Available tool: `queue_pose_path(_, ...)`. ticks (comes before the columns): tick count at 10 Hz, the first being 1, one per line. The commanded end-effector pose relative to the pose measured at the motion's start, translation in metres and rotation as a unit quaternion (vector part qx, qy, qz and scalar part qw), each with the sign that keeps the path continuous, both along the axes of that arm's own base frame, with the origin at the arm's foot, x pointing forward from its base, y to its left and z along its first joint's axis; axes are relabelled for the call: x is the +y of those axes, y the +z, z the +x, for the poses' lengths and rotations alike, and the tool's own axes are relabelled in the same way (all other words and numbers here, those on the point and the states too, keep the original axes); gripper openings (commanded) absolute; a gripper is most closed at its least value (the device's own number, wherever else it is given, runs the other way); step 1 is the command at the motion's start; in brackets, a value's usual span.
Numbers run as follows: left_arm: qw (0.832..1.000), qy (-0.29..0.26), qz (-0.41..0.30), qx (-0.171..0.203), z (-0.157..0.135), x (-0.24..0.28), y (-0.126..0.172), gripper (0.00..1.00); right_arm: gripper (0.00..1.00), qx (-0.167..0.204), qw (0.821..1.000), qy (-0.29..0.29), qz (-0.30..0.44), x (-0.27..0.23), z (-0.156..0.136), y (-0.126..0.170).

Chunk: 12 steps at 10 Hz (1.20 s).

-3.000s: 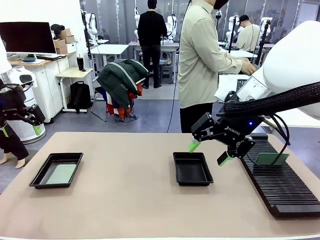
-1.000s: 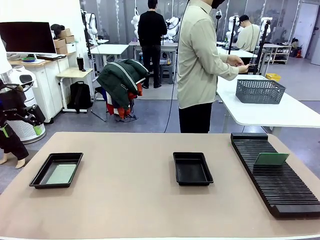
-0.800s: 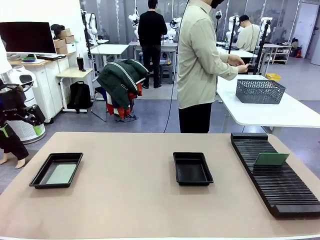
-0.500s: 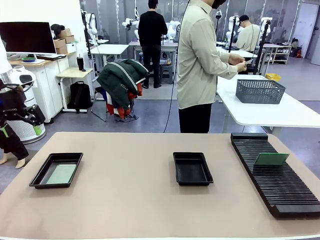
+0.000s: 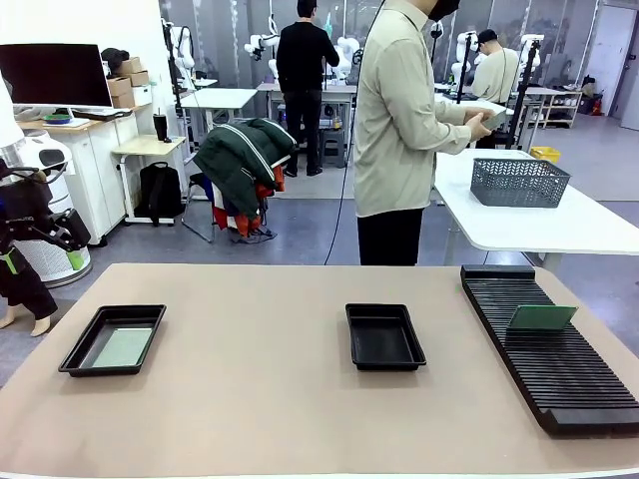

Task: Inspect and transfer BCBs to ESD trays.
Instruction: Pick up the Blank PCB from the PCB Rack and place it in the right ESD tray.

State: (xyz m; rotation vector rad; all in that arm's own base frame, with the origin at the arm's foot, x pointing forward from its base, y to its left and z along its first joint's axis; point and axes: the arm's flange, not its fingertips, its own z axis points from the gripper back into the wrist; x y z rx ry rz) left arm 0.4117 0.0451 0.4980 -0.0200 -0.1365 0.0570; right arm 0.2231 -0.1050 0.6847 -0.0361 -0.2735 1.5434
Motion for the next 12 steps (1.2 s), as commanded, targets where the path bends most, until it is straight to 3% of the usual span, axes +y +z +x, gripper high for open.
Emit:
queue_pose_path(1, 1.0, 0.001, 0.0, -0.003, -0.001, 0.0, -0.003, 1.0, 1.0, 0.001, 1.0, 0.004, 0.002, 0.0, 0.001, -0.001)
queue_pose_path(5, 1.0, 0.001, 0.0, -0.003, -0.001, 0.0, -0.003, 1.0, 1.0, 0.0, 1.0, -0.001, 0.0, -0.001, 0.0, 0.0)
queue_pose_path(12, 1.0, 0.001, 0.0, -0.003, -0.001, 0.0, -0.003, 1.0, 1.0, 0.002, 1.0, 0.012, -0.005, 0.025, 0.08, -0.075)
